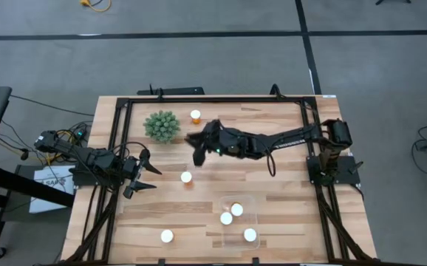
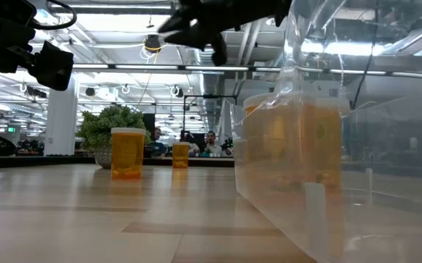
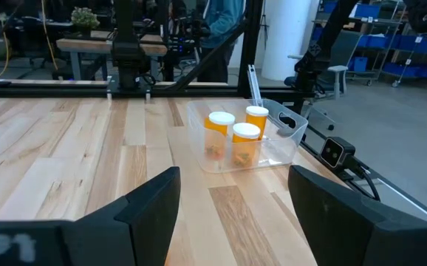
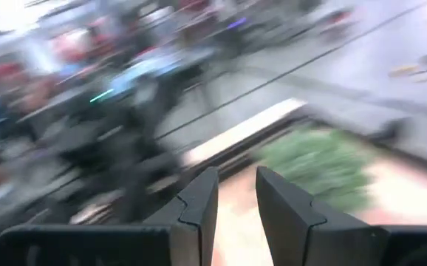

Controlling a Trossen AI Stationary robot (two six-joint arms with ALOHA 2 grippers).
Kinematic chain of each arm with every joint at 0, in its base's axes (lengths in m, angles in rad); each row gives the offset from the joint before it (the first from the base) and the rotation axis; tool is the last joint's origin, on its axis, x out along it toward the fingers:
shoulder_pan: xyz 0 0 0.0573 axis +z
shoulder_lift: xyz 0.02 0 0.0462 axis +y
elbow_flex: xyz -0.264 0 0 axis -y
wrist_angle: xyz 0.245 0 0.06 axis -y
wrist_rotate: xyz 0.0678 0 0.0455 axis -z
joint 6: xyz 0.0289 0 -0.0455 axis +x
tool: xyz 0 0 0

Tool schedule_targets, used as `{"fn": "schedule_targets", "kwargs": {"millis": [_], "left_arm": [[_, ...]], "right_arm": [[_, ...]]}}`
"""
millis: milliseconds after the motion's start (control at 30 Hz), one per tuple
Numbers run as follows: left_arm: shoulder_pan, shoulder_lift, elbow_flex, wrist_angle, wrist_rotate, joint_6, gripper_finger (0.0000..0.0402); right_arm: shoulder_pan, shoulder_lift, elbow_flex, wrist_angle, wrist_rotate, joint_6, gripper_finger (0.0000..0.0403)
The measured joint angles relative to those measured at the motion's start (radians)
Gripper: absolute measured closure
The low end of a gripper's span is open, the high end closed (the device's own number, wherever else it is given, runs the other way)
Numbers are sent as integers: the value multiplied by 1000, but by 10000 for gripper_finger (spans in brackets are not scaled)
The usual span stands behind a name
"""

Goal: Pick and place pill bottles into a basket
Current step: Put the top orange pill bottle into the transparent bin

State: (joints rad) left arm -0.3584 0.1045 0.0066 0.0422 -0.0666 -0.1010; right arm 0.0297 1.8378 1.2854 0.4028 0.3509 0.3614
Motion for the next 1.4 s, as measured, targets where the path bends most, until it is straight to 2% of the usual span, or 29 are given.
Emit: {"fn": "schedule_targets", "kwargs": {"millis": [100,267,467,600,800,1000,1167,1400], "left_arm": [[0,0,0,0,0,0,159],[0,0,0,0,0,0,159],[0,0,0,0,0,0,159],[0,0,0,0,0,0,159],[0,0,0,0,0,0,159],[0,0,0,0,0,0,159],[0,0,0,0,0,0,159],[0,0,0,0,0,0,159]], "right_arm": [[-12,0,0,-27,88,5,315],[-47,0,-11,-108,40,45,315],[-100,1,-177,102,36,122,314],[-127,0,-227,85,35,160,314],[-132,0,-227,-1,40,-11,314],[-153,0,-227,-74,23,-68,310],[-152,0,-196,-110,-50,-199,263],[-178,0,-174,-141,-57,-213,146]]}}
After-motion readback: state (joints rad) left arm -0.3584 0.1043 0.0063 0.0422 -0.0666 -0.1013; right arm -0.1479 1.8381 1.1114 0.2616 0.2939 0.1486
